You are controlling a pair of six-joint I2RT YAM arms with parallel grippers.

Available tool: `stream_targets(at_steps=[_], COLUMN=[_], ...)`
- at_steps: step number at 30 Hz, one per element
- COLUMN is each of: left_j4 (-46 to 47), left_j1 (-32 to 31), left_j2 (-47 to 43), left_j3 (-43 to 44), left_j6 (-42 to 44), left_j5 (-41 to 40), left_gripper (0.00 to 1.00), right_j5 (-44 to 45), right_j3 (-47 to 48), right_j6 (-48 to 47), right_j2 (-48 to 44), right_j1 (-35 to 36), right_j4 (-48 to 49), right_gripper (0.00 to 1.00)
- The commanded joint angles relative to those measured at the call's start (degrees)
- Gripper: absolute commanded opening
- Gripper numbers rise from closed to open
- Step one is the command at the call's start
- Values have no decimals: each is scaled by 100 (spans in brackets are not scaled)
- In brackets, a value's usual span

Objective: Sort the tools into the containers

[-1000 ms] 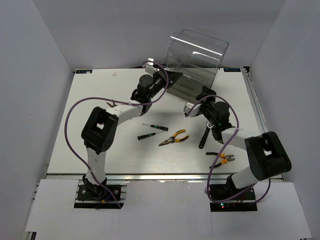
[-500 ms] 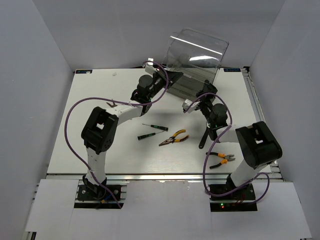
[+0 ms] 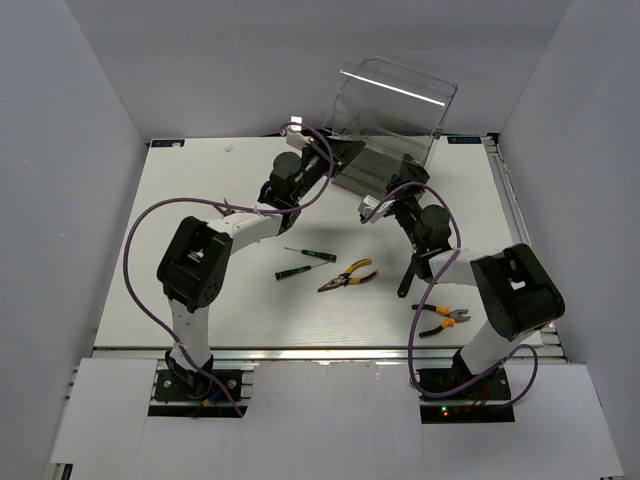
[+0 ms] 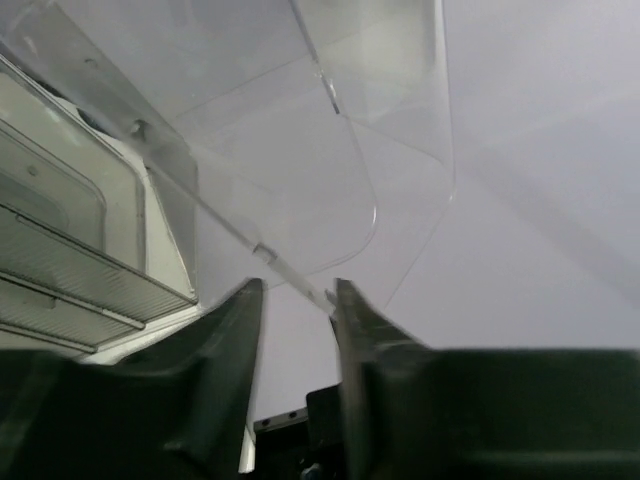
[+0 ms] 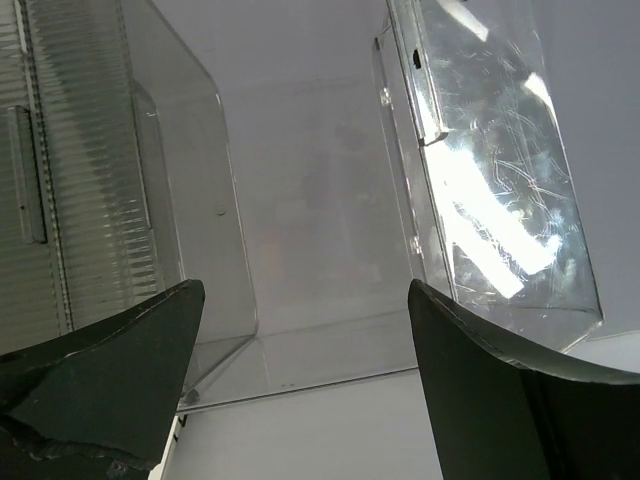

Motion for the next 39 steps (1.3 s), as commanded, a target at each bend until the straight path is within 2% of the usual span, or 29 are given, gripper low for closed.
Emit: stream_targets(at_steps=[1,2,5,6,7,9,13,16,21,26,31,39], left_j4=[170,170,170,170,170,170,56,-338,-989,-1350,-1596,-1606], left_j1=[-3,-3,-3,-3,6,6,15,15,-91,-749,-1408,-1673], left_j2=[-646,-708,-1050,-1164,-1270,-1639,-2447,-3098,-3573,-2943,-1870,-569], left_j3=[-276,-355,-759,-882,-1135,-1400,-2470,-3209,-3800,-3723,-2721,-1894], left_j6=[-44,-35,35,87,123,429,1203,1651,2328,3100,3830,4394], left_j5=[-167,-228,-308,-386,-396,-413,-457,-475,-36,210,325,816], left_gripper=[49,57,68,74,75,77,78,75,71,72,73,74], right_j5=[41,59,68,68,68,68,138,252,402,401,498,700], right_j3=[297,332,376,402,420,464,613,771,1096,1167,1246,1536], right_j6=[-10,-10,-10,-10,-1,8,156,376,710,816,965,1194], right_j2=[-224,-224,-233,-250,-285,-303,-496,-663,-874,-971,-989,-892], right_j1=[33,33,33,33,42,42,42,42,42,51,42,42], right_j4=[1270,1270,1243,1217,1199,1138,805,357,-399,-857,-1033,-1288], right_gripper=[89,89,89,89,89,89,89,89,89,89,89,89])
